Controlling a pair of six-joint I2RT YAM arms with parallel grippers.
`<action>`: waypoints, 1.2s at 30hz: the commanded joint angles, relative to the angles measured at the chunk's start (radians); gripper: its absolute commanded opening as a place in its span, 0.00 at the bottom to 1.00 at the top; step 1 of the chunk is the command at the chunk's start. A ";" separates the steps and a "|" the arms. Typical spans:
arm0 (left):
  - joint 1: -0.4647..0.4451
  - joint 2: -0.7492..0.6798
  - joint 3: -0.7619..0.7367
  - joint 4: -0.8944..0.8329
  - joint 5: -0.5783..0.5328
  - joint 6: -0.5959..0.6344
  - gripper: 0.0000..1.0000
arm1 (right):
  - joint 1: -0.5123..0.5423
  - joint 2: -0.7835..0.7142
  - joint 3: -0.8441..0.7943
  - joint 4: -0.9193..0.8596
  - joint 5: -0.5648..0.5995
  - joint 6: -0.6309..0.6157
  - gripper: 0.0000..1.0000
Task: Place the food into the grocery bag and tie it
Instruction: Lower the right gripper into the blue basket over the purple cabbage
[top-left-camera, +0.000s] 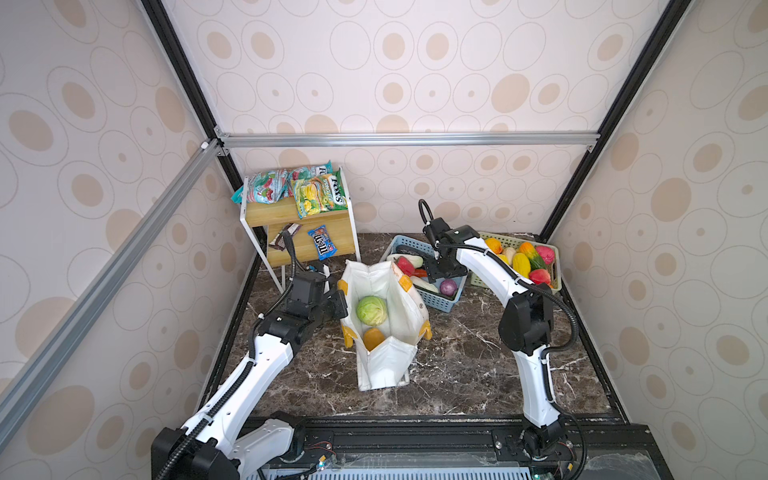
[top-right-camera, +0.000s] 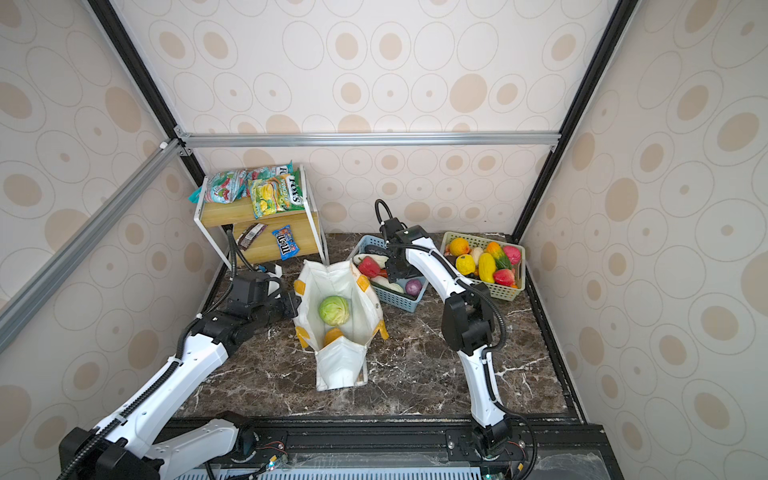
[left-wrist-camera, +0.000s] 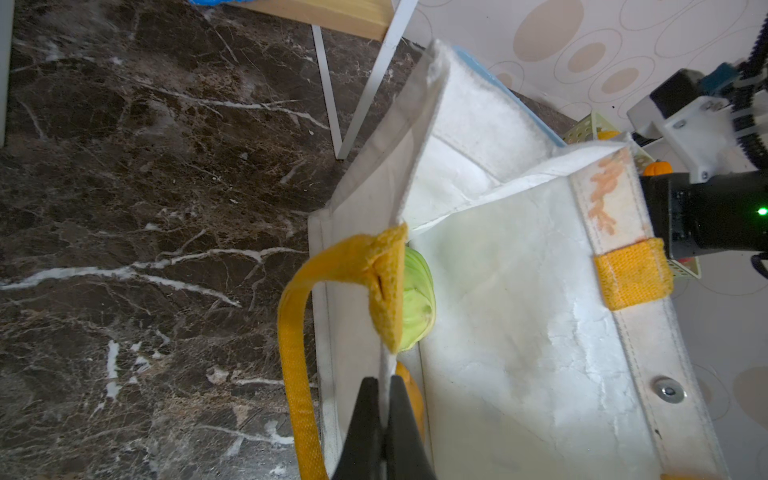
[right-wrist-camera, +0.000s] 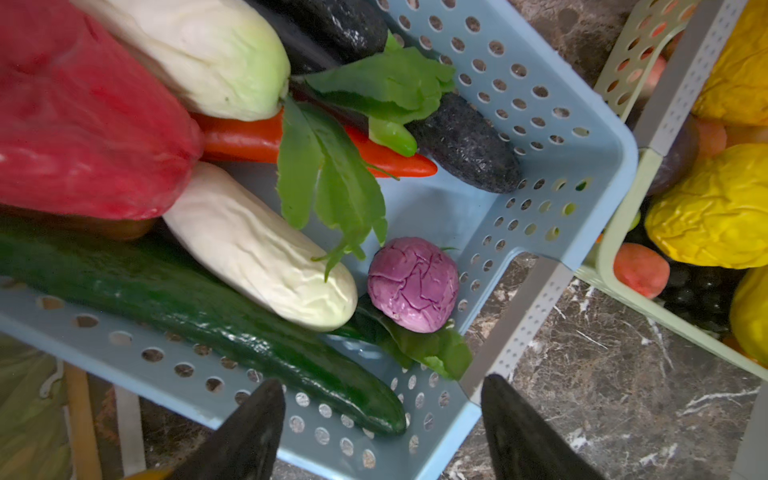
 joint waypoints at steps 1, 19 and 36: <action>0.001 0.002 0.019 -0.001 0.009 0.009 0.00 | -0.007 0.032 0.037 -0.059 0.033 -0.030 0.78; 0.001 -0.023 0.025 -0.017 -0.001 -0.002 0.00 | -0.026 0.132 0.064 -0.078 0.017 -0.037 0.80; 0.001 -0.039 0.021 -0.022 -0.014 -0.006 0.00 | -0.045 0.209 0.103 -0.072 0.010 -0.019 0.83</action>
